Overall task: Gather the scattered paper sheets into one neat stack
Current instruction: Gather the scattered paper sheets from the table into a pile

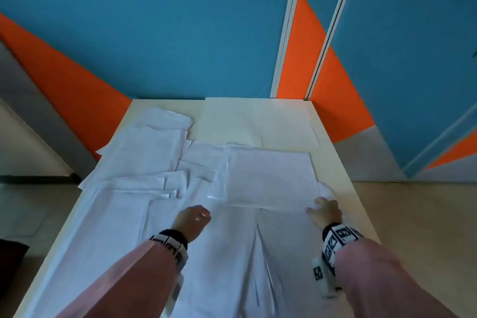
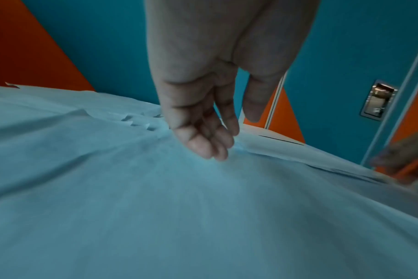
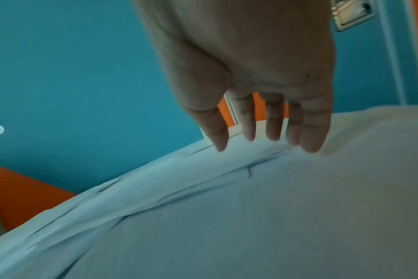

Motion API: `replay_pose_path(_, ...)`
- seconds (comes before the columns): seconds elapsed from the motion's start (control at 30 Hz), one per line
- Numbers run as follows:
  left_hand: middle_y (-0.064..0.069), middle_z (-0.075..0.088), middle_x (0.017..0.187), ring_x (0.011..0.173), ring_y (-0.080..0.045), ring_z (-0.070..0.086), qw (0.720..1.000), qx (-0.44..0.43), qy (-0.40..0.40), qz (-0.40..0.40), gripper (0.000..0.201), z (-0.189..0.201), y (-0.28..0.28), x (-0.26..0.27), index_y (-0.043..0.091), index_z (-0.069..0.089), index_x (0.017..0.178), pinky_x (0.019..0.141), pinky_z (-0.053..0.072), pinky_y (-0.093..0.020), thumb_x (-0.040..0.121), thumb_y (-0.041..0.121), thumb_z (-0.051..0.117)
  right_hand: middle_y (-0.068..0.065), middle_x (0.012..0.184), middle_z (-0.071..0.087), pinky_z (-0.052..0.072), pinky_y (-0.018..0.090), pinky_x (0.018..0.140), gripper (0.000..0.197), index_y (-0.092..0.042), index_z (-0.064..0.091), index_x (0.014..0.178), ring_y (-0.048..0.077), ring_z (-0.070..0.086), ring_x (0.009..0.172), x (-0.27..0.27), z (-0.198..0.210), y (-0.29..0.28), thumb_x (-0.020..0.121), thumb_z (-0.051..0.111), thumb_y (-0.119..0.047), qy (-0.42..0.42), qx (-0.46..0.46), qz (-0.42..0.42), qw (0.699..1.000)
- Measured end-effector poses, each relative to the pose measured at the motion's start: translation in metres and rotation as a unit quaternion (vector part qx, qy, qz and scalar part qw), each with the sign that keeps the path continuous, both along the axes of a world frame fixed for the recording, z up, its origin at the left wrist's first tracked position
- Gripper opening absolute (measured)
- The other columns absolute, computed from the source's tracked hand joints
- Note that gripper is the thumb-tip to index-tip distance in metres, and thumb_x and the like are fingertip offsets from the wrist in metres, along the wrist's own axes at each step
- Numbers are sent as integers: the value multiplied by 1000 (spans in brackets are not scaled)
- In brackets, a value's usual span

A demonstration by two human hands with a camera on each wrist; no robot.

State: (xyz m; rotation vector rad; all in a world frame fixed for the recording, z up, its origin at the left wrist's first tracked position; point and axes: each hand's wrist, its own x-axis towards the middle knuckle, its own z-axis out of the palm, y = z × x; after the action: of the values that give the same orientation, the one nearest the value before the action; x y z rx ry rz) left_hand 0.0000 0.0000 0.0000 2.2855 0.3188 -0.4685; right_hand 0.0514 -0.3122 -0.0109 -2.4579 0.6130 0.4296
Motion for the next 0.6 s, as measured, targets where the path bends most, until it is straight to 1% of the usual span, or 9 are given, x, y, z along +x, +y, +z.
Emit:
replay_pose_path(0.03,-16,69,106,81,-24,62,1000,6,-12,15,20,-3,-2,10,7,67,104,80,44,-22,88,15,58,22,137,38,40,41,99,51,-7,47,133,40,42,124,4,-1,0,86,60,-25,6,-12,-35,999)
replay_pose_path(0.07,-15,66,113,94,-26,62,999,21,-19,33,27,-3,-3,18,5,64,112,84,42,-22,88,17,58,22,137,36,39,43,99,55,-7,44,134,41,39,125,7,-1,0,86,60,-26,11,-24,-69,997)
replay_pose_path(0.1,-15,63,119,106,-26,61,998,23,-28,48,32,-3,-4,25,5,62,117,89,41,-22,88,18,58,22,137,35,38,44,99,58,-7,41,136,41,38,126,11,-1,1,85,60,-28,19,-26,-89,995)
replay_pose_path(0.13,-16,58,124,112,-26,58,997,24,-36,63,36,-3,-6,34,5,59,121,93,40,-25,88,20,59,22,137,34,38,46,99,60,-6,39,136,41,36,126,15,-1,2,85,60,-29,20,-27,-102,994)
replay_pose_path(0.23,-20,47,134,119,-32,53,995,36,-20,92,53,-10,-13,55,5,46,133,100,39,-32,87,27,60,23,137,35,37,48,100,66,-4,36,136,40,35,127,21,-9,6,83,62,-35,36,-33,-112,992)
replay_pose_path(0.3,-20,44,138,124,-33,49,994,31,-3,106,65,-13,-17,68,4,37,140,103,38,-36,86,32,60,22,137,36,36,47,100,67,-3,37,134,39,35,127,24,-11,10,82,62,-37,35,-44,-108,993)
replay_pose_path(0.37,-19,44,140,127,-33,46,993,20,19,114,72,-17,-23,79,2,31,142,104,39,-38,85,35,61,22,136,37,36,47,98,65,-2,39,132,38,35,127,26,-13,14,83,62,-37,34,-52,-101,993)
replay_pose_path(0.5,-18,48,136,124,-33,48,990,18,49,131,73,-25,-32,92,-1,38,136,104,40,-42,82,41,62,21,134,38,39,46,96,58,0,43,129,39,36,125,30,-16,21,84,61,-33,27,-57,-87,994)
replay_pose_path(0.6,-14,50,137,126,-30,48,987,23,67,143,74,-30,-37,95,4,37,138,106,39,-42,80,43,62,19,133,38,40,45,94,56,-1,45,128,37,37,123,30,-18,26,85,59,-34,27,-68,-76,994)
